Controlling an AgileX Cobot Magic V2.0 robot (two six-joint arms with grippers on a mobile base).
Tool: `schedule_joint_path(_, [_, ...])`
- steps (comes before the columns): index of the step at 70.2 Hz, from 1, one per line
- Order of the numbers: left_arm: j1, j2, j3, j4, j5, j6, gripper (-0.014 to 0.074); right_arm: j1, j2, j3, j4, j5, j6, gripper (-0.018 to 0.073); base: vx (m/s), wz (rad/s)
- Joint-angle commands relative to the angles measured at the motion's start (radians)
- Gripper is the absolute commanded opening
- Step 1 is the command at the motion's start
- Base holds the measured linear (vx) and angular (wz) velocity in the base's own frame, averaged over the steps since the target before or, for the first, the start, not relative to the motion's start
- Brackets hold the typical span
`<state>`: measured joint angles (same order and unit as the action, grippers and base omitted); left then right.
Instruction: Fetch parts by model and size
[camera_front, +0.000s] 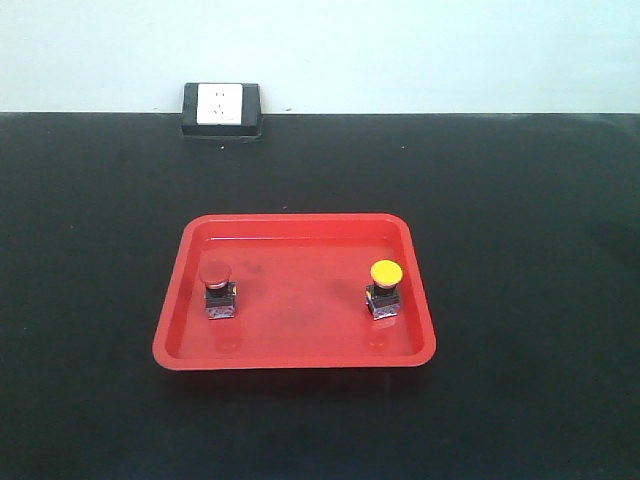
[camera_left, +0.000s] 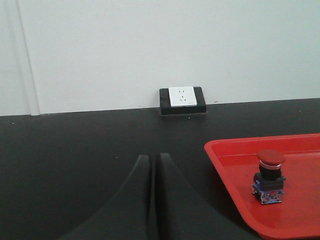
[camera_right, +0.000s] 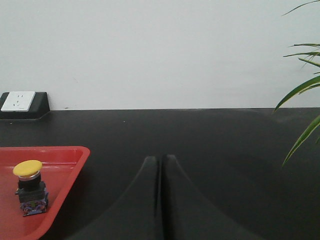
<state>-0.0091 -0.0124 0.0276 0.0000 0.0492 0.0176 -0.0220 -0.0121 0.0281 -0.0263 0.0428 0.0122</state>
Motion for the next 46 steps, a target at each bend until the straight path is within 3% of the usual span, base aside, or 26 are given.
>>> schedule_joint_path(1, [0.003,-0.013,0.005,-0.015,-0.078,-0.001,-0.0007,-0.006,-0.009,0.006,-0.006,-0.078,-0.001,-0.001,0.0,0.0])
schedule_joint_path(46, [0.003,-0.013,0.005,-0.015,-0.078,-0.001,-0.0007,-0.006,-0.009,0.006,-0.006,-0.078,-0.001,-0.001,0.0,0.0])
